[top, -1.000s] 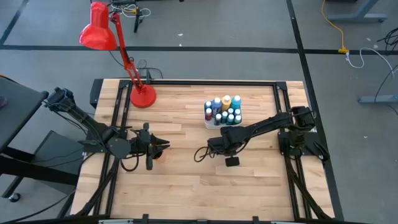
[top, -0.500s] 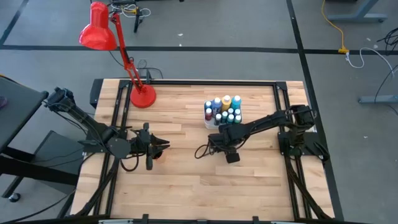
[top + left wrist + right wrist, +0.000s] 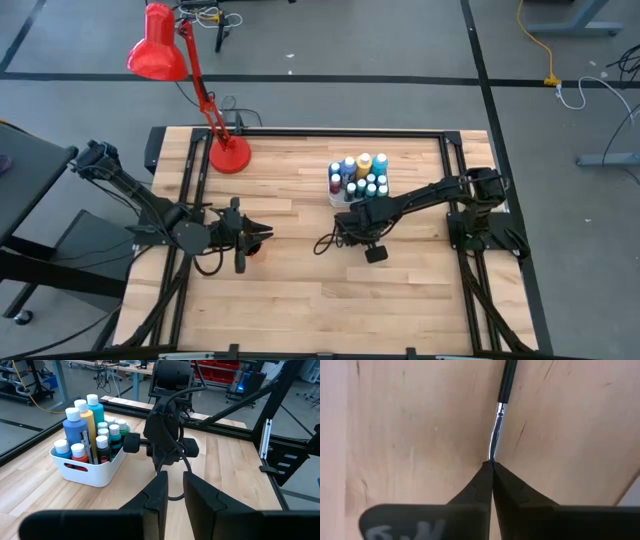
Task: Pick & Place Paint Supplies
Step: Put the silver paint brush into the orange cup
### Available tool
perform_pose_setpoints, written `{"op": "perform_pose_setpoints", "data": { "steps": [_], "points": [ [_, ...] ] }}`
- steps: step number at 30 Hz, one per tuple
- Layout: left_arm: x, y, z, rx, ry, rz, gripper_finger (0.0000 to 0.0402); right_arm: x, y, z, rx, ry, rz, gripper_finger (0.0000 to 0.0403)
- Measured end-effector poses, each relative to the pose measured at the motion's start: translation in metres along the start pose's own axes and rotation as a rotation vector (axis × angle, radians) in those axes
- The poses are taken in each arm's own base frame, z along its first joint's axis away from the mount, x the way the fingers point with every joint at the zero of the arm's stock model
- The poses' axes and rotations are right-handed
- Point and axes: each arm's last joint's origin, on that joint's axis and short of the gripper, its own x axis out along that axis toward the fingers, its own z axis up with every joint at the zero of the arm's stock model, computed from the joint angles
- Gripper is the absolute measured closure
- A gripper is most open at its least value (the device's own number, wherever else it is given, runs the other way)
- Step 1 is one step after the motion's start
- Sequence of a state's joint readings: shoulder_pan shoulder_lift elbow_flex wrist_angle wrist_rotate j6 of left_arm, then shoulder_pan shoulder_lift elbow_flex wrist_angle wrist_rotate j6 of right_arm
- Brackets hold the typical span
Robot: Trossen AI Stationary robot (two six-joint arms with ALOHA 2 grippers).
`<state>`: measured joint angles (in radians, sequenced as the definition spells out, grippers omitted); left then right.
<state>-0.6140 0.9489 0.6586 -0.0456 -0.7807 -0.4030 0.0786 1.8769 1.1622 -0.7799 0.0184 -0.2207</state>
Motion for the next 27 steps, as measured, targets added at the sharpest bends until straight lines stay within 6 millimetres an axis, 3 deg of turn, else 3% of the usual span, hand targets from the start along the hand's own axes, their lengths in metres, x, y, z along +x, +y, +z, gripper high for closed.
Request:
{"op": "perform_pose_setpoints", "data": {
  "steps": [5, 15, 20, 27],
  "points": [
    [0.0, 0.0, 0.0, 0.0, 0.0, 0.0, 0.0335, -0.005, 0.006, 0.0, -0.073, 0.071, -0.13, 0.0399],
    [0.0, 0.0, 0.0, -0.001, 0.001, -0.004, 0.0335, -0.055, 0.032, 0.031, -0.208, 0.037, -0.221, 0.0402],
    [0.0, -0.002, -0.001, -0.004, 0.025, -0.063, 0.0335, -0.041, 0.026, 0.026, -0.116, 0.017, -0.192, 0.0388],
    [0.0, -0.003, -0.001, -0.005, 0.036, -0.086, 0.0335, -0.011, -0.002, 0.002, 0.09, 0.075, -0.188, 0.0303]
  ]
}}
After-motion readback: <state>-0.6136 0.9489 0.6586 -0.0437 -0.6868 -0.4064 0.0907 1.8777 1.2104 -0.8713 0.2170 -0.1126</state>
